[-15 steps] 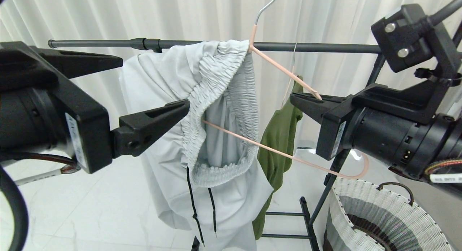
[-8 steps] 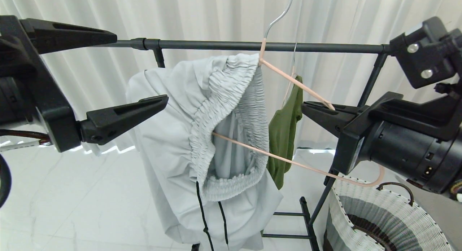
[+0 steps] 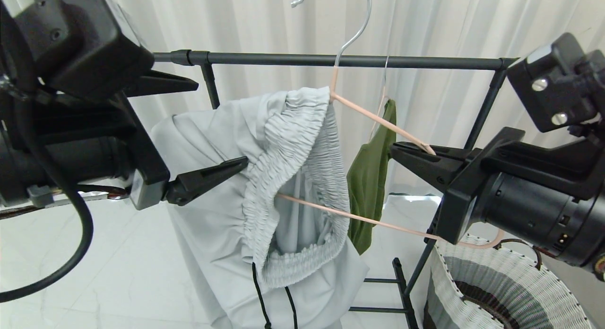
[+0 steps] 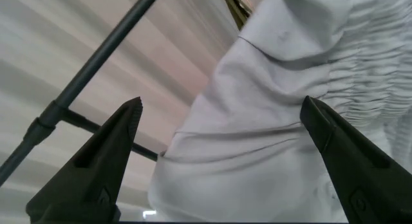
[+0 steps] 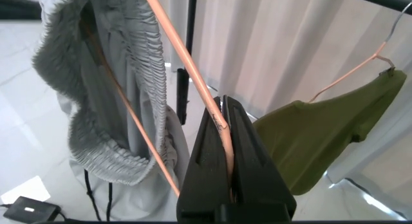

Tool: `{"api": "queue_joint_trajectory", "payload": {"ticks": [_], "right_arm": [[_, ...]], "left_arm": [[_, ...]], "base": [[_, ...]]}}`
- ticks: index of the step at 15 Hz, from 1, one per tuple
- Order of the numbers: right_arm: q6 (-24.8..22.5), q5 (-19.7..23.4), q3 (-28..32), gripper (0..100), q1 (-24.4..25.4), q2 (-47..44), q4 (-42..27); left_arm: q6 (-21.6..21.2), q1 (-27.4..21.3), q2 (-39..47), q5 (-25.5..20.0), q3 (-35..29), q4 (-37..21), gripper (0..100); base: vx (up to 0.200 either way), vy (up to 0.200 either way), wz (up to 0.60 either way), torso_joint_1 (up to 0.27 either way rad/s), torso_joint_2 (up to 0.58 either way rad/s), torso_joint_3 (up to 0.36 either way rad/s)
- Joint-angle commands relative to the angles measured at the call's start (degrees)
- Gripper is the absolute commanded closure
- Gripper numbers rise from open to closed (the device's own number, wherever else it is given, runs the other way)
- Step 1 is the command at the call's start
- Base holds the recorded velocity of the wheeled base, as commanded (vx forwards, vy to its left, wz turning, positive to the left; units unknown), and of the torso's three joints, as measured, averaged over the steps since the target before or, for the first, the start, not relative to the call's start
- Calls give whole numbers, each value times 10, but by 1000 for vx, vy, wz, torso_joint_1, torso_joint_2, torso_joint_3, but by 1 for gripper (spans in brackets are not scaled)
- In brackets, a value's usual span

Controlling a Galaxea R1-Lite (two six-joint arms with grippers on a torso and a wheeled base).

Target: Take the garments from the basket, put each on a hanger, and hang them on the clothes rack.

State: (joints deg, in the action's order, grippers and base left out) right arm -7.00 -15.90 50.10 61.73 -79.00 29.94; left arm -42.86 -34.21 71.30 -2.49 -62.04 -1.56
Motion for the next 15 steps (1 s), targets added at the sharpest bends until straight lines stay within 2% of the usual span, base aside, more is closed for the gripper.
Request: {"api": "queue_joint_trajectory", "payload": {"ticks": [1, 15], "right_arm": [[0, 0, 0, 100, 3, 0, 0], [-9, 1, -7, 100, 24, 1, 0]], "left_arm": [[-1, 1, 23, 0, -3, 0, 0], [0, 1, 34, -1, 1, 0, 0]], "base": [[0, 0, 0, 0, 0, 0], [0, 0, 0, 0, 0, 0]]}}
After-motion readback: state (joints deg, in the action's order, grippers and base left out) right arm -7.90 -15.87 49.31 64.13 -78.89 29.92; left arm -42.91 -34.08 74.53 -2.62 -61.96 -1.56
